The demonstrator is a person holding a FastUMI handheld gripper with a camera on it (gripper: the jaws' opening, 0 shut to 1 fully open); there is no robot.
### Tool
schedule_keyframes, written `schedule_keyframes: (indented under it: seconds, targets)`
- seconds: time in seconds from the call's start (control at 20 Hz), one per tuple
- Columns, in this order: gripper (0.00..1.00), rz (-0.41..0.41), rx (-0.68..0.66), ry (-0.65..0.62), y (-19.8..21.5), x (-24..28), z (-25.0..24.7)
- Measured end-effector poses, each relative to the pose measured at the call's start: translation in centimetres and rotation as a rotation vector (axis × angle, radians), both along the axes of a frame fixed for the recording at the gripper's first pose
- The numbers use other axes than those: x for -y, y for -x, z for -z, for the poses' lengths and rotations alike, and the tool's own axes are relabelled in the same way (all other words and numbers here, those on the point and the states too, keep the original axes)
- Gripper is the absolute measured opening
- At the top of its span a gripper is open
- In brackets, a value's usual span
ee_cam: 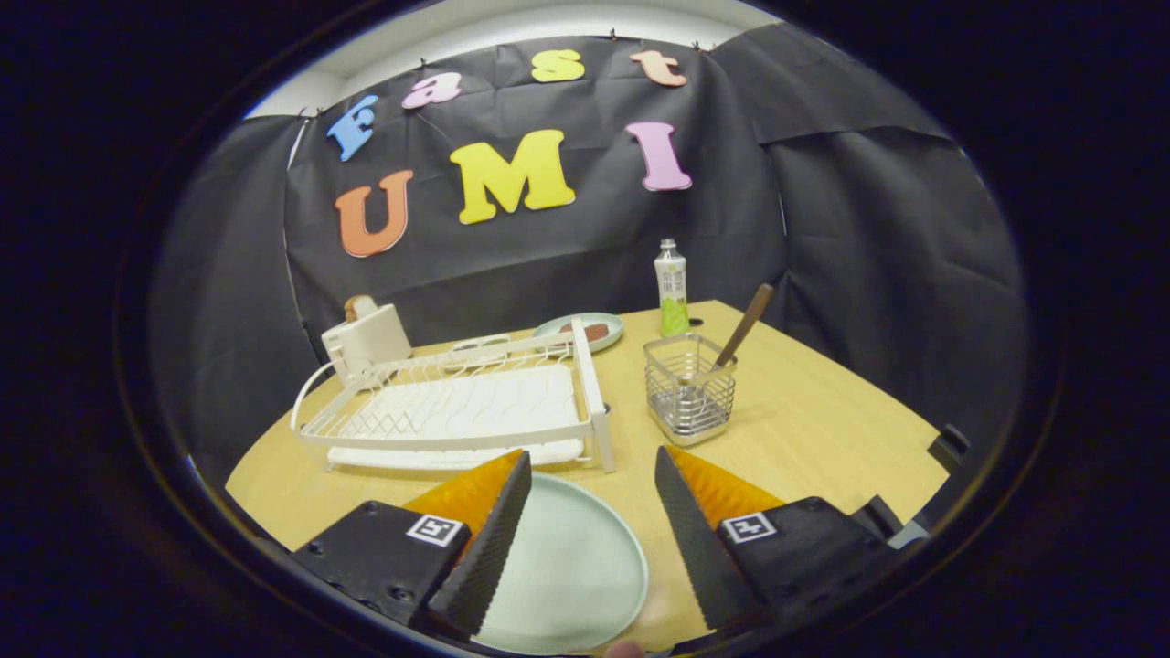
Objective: Take the plate from the dish rack, then take the spoon from the basket and place it into the plate.
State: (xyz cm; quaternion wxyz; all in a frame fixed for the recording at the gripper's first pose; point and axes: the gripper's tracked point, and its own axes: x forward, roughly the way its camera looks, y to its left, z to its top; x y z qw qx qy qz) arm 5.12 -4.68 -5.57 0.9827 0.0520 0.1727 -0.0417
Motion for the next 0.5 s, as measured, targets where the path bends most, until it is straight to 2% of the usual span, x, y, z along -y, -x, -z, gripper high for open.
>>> schedule_keyframes:
  seconds: [0.05,0.15,0.5]
  targets:
    - [0.95,0.005,0.020,0.019,0.1,0.3,-0.5]
    - [1.00,0.001,0.049,0.048,0.2,0.6,-0.9]
    - [1.00,0.038,0.157,0.088,0.8,5.5,-5.0]
